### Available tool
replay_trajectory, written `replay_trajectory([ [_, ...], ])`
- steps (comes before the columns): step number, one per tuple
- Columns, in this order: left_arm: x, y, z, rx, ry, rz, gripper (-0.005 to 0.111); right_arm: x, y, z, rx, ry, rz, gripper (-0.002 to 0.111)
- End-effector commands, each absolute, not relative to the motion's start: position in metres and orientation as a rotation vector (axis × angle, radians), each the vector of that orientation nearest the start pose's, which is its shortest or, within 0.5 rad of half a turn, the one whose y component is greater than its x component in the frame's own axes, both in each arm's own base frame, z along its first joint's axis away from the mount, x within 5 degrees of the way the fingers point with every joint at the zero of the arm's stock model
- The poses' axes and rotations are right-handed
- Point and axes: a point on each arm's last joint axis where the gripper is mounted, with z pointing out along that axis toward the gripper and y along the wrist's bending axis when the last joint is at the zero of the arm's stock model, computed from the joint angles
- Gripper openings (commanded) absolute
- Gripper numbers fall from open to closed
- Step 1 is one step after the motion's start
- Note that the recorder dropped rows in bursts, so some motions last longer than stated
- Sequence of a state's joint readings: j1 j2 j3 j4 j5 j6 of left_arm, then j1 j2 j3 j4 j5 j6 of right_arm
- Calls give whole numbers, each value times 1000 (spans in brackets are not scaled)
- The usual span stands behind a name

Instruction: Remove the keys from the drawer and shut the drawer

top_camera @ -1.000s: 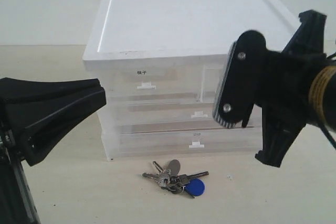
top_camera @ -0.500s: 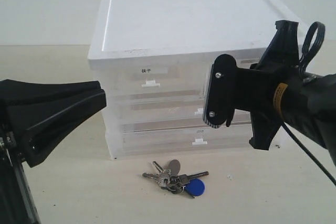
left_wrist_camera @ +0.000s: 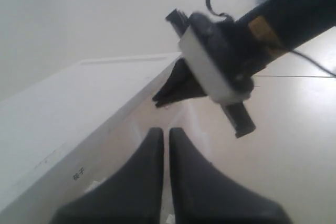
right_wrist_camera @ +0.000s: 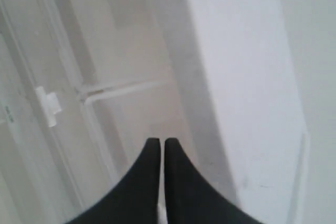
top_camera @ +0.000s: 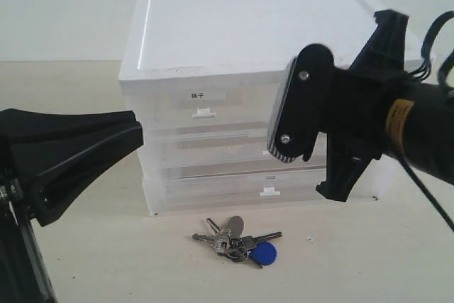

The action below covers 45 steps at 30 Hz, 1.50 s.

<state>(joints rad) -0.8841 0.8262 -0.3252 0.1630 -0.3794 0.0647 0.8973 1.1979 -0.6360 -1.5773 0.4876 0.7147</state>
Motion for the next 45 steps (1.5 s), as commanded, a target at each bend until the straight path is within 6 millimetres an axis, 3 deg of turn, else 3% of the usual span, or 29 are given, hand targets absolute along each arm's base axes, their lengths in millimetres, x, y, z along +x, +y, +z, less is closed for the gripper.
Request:
replay_trajectory([
  [1, 115, -119, 273, 708, 1448, -495, 5, 162, 141, 309, -1096, 1455, -427, 0],
  [6, 143, -88, 292, 352, 1473, -278, 5, 182, 91, 339, -609, 1560, -484, 0],
  [12, 173, -84, 313, 328, 1609, -224, 5, 235, 43, 339, -253, 1838, -149, 0],
  [16, 208, -71, 301, 177, 1747, -185, 5, 255, 2, 322, -39, 1955, -164, 0],
  [19, 237, -67, 288, 164, 1890, -189, 5, 264, -12, 317, 73, 1981, -134, 0],
  [24, 284, -77, 275, 164, 2006, -212, 5, 284, -6, 302, 19, 2070, -127, 0],
  [30, 315, -90, 282, 194, 2032, -251, 5, 312, 3, 293, -46, 2213, -58, 0],
  [35, 328, -96, 274, 229, 2070, -255, 5, 322, 16, 294, -108, 2237, 97, 0],
  [45, 338, -104, 252, 259, 2127, -247, 5, 323, 57, 286, -270, 2264, 182, 0],
])
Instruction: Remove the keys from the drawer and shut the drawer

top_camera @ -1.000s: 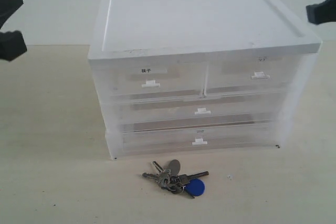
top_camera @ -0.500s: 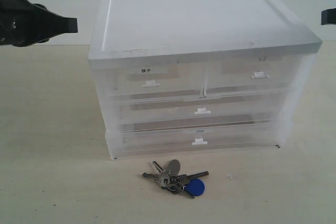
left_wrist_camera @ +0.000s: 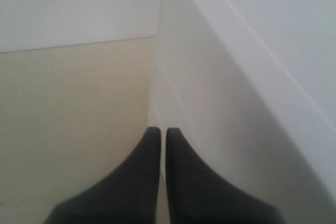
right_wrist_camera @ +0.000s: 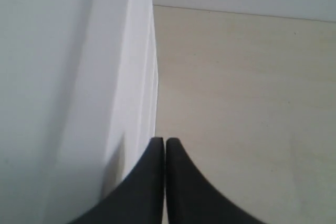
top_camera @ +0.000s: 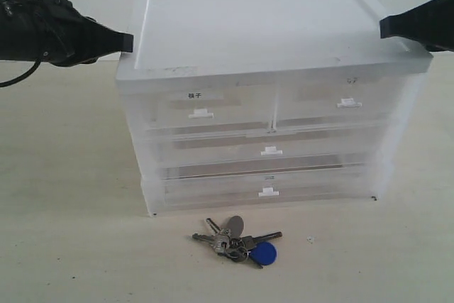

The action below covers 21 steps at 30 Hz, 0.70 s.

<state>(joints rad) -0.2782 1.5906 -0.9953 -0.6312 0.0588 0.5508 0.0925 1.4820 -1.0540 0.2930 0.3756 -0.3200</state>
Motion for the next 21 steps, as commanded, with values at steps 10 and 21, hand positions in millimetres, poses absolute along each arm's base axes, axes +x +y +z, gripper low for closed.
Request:
replay_trajectory([
  [10, 335, -106, 249, 296, 2161, -265, 5, 315, 85, 284, -379, 2279, 234, 0],
  [21, 333, -107, 248, 316, 2176, -272, 5, 311, 95, 283, -417, 2288, 255, 0],
])
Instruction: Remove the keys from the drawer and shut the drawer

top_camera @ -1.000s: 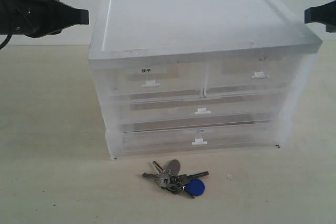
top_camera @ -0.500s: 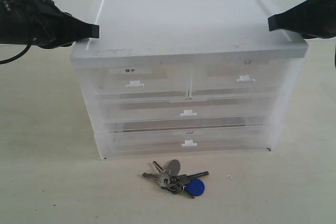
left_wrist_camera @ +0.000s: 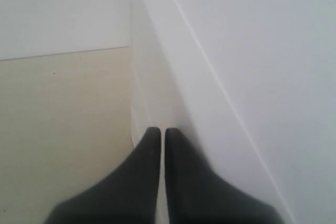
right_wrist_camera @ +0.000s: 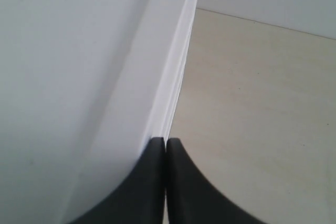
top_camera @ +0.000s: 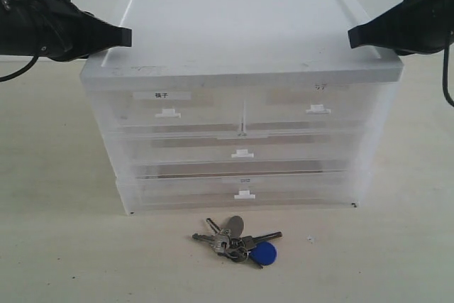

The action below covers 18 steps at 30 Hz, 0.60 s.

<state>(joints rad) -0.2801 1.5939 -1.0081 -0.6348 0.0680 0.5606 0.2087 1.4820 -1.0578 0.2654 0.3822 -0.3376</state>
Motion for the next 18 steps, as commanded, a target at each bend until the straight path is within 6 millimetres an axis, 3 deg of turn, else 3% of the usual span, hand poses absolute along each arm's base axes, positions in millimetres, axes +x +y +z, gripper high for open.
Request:
replay_trajectory([
  [1, 333, -107, 248, 317, 2177, -273, 5, 310, 98, 283, -430, 2286, 260, 0],
  [6, 328, -107, 256, 344, 2166, -280, 5, 305, 115, 284, -492, 2268, 285, 0],
  [11, 323, -106, 265, 346, 2146, -289, 5, 304, 116, 284, -495, 2267, 286, 0],
  [18, 322, -105, 260, 331, 2151, -278, 5, 303, 116, 286, -510, 2261, 278, 0],
])
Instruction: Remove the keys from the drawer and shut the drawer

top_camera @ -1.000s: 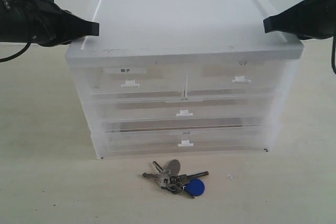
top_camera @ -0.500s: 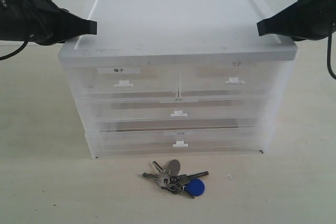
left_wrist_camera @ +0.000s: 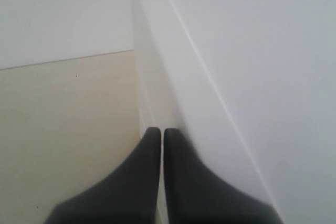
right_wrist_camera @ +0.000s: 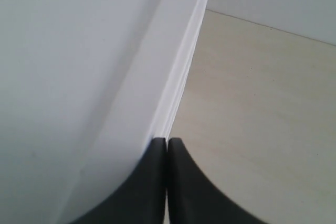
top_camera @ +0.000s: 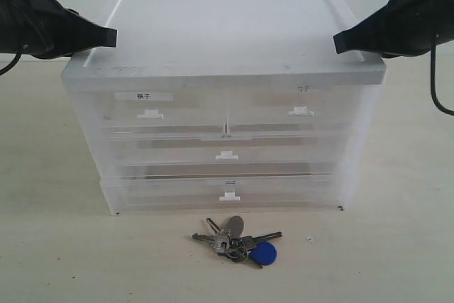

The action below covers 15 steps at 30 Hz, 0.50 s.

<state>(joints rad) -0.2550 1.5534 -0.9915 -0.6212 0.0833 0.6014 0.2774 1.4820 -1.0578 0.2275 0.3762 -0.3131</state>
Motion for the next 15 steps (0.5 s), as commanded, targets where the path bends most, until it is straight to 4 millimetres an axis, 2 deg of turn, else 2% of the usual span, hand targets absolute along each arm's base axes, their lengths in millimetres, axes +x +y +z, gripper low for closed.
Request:
replay_trajectory([
  [1, 322, -103, 259, 317, 2136, -261, 5, 303, 115, 287, -525, 2251, 269, 0],
  [5, 324, -95, 255, 226, 2077, -203, 5, 301, 110, 295, -571, 2203, 195, 0],
  [8, 323, -92, 257, 209, 2049, -183, 5, 299, 100, 305, -526, 2175, 172, 0],
  [15, 306, -82, 287, 161, 1914, -155, 5, 290, 59, 337, -365, 2089, 82, 0],
])
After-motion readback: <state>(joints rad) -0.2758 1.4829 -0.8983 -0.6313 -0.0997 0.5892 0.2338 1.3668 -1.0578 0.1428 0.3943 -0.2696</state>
